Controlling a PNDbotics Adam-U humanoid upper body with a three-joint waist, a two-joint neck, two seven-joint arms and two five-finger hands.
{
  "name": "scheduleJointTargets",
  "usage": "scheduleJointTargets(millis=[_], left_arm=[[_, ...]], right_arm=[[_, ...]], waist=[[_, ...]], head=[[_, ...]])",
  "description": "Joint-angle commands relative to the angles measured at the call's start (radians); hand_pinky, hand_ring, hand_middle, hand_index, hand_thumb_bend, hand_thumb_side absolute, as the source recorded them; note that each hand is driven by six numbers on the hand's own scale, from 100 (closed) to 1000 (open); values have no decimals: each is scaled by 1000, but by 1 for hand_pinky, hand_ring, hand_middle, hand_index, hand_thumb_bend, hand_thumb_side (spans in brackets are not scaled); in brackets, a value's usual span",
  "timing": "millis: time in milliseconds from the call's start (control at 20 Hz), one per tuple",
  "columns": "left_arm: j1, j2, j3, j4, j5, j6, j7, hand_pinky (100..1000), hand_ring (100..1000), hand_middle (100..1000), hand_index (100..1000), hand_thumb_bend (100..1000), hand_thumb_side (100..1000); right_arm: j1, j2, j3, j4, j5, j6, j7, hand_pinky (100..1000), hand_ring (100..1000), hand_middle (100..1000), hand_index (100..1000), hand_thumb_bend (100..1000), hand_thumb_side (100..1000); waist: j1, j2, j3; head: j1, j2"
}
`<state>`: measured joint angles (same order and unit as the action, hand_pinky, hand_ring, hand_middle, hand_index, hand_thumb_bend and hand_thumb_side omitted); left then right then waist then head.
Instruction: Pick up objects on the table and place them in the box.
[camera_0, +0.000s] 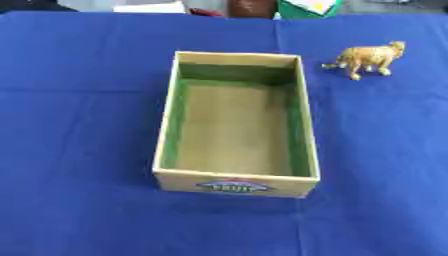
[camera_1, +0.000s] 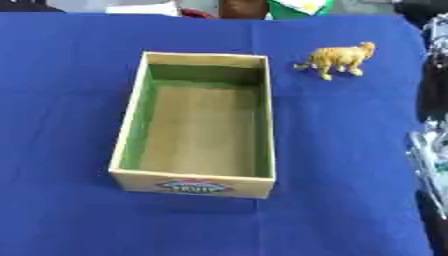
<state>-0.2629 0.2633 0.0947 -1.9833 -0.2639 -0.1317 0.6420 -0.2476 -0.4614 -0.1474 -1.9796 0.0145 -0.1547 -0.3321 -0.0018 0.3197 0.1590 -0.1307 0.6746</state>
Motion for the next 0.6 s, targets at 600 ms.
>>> scheduleJointTargets(millis=[600], left_arm=[[-6, 13, 3, -17, 0, -3, -5, 502, 535, 572, 738, 100, 516]], right_arm=[[-27, -42, -10, -20, 7, 2, -5, 834, 739, 790, 890, 100, 948]], waist=[[1, -25, 1]], head=[[5, -13]])
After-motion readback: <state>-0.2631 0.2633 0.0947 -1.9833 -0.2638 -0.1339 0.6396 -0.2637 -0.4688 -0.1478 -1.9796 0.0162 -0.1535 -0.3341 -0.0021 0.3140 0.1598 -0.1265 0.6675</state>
